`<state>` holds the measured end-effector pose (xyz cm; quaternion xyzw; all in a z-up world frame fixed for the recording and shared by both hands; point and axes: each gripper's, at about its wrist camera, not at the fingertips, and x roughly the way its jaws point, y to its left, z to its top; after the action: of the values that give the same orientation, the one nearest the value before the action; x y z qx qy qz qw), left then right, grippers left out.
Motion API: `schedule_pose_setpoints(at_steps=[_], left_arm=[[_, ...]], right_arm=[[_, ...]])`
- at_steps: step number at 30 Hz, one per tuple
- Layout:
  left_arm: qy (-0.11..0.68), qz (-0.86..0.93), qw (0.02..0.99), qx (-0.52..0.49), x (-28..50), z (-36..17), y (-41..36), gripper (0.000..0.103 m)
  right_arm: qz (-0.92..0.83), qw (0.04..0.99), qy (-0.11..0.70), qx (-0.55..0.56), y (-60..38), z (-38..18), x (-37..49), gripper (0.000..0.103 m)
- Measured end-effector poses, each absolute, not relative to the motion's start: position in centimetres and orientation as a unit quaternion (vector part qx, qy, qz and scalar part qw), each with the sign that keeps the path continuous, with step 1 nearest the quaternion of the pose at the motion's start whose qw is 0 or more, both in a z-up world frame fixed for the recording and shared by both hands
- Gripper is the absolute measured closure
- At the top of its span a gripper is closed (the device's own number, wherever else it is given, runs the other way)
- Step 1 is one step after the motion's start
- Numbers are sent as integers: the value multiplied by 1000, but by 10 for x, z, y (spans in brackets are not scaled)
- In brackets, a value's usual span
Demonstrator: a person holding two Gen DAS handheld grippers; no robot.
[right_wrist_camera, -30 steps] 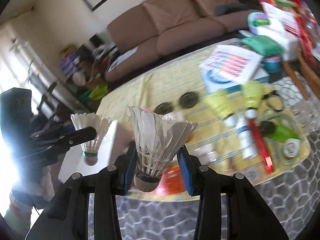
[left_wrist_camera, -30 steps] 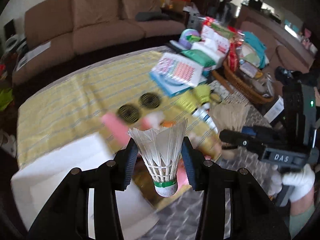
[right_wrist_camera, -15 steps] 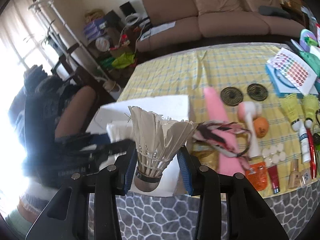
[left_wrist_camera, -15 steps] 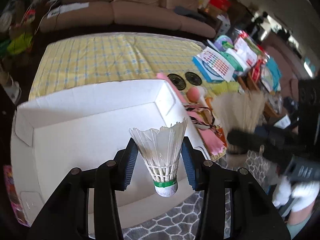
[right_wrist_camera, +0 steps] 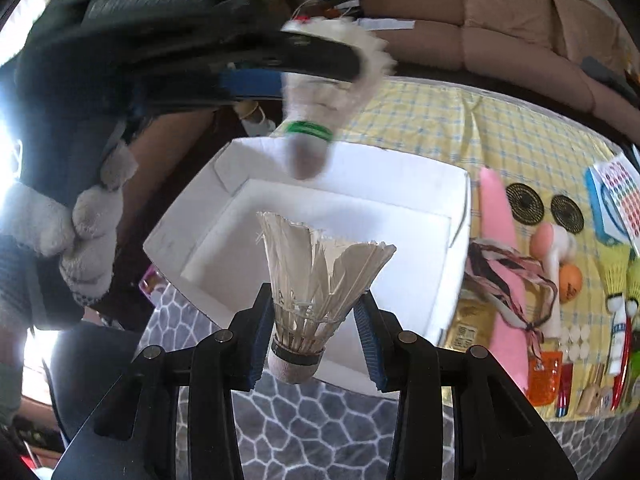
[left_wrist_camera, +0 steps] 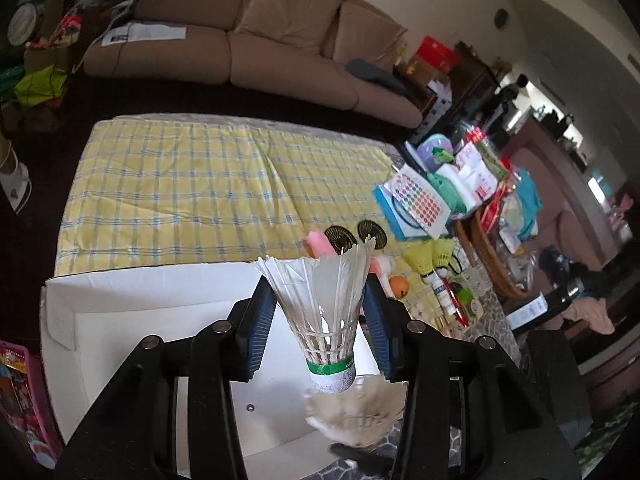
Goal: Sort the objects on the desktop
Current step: 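Carry the shuttlecock into the white cardboard box and open the right gripper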
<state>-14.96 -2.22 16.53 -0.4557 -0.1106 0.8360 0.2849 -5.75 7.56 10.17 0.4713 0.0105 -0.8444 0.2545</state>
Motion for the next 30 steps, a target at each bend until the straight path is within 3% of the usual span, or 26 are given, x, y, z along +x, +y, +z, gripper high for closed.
schedule_pose_setpoints(at_steps=[20,30], left_arm=[[-91,785,290,-539,-152,76,23,60],[-107,767,296,-559,-157,61,21,56]], right_arm=[[-820,200,-34,535,94,48,-110,63],[-805,187,31,563,81,50,-104,63]])
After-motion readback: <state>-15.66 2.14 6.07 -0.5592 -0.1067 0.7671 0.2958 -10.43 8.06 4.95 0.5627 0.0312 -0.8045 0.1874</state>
